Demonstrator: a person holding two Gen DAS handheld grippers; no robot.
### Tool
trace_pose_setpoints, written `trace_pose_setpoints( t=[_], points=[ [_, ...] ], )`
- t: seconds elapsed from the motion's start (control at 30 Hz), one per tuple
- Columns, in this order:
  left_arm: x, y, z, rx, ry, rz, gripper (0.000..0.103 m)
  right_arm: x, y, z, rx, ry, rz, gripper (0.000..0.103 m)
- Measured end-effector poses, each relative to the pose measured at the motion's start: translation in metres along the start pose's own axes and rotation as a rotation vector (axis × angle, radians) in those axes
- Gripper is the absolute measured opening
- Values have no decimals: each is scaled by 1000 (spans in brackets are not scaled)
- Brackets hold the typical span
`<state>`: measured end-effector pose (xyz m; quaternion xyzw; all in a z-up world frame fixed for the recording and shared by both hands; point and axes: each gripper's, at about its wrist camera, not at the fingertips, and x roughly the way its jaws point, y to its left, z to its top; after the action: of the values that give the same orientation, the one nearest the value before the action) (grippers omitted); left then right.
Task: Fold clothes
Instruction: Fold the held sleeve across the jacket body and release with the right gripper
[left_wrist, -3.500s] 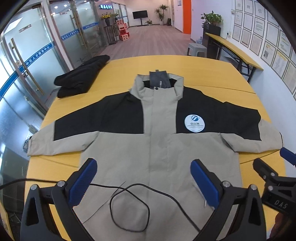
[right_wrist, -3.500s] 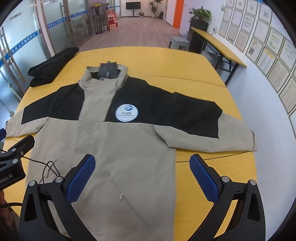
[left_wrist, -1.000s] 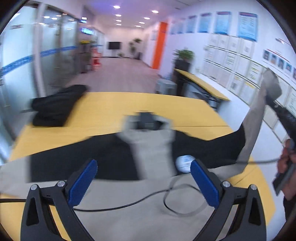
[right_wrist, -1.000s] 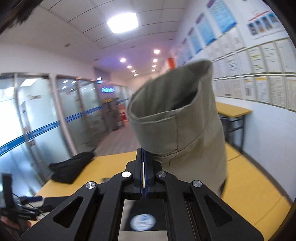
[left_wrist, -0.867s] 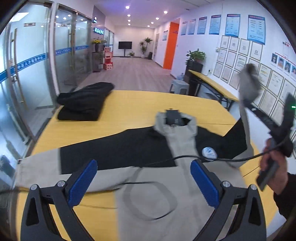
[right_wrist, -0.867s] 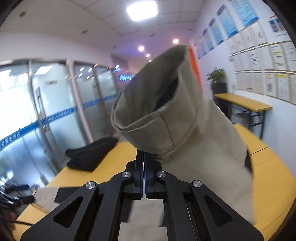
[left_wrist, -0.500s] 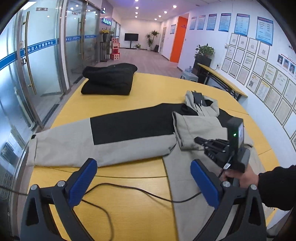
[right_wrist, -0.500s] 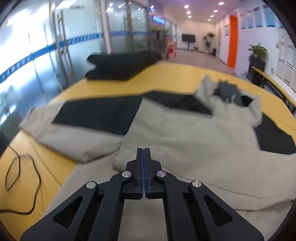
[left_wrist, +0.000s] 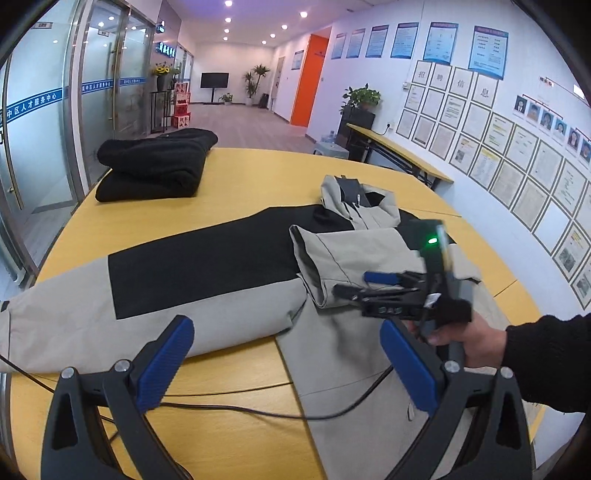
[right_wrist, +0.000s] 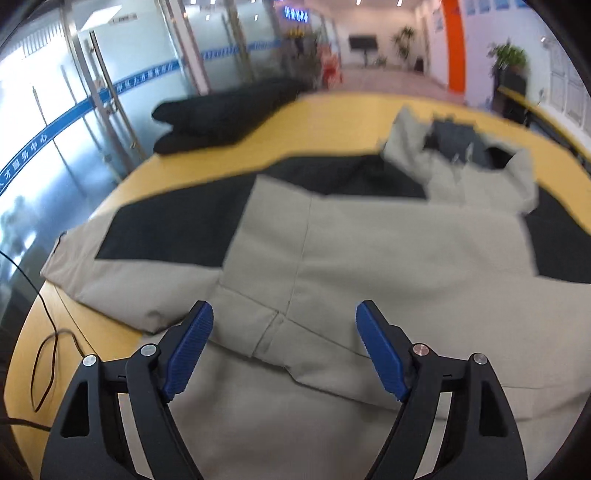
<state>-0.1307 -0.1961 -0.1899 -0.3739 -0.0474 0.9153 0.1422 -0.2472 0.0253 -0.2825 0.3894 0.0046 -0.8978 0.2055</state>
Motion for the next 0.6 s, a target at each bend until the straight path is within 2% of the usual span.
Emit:
trace_pose_setpoints(
  t=[0.1, 0.13, 0.17, 0.2, 0.27, 0.33, 0.4, 0.5, 0.57, 0.6],
  points=[
    [9, -10, -5, -7, 9, -2, 103, 17, -4, 2, -21, 34, 13, 70],
    [10, -13, -7, -7, 11, -1, 103, 22, -6, 2, -28, 45, 18, 54],
    [11, -17, -8, -7, 13, 2, 103, 28, -7, 3, -35, 56, 22, 49],
    [13, -21, -10, -7, 16, 5, 103, 33, -8, 3, -42, 68, 26, 36],
    [15, -28, -14, -9, 20, 12, 103, 44, -11, 4, -56, 90, 35, 22],
    [15, -34, -13, -17, 14, 13, 103, 40, -16, 5, -47, 100, 77, 0],
    [15, -38, -12, -24, 1, 9, 103, 29, -19, 7, -49, 97, 131, 0],
    [17, -45, -9, -14, -6, 23, 103, 24, -6, 4, -137, 98, 178, 0],
    [19, -48, -7, -17, -4, 35, 103, 27, -3, -1, -177, 97, 146, 1],
    [19, -49, -7, -23, -6, 32, 103, 26, -4, -1, -186, 77, 120, 11]
  ],
)
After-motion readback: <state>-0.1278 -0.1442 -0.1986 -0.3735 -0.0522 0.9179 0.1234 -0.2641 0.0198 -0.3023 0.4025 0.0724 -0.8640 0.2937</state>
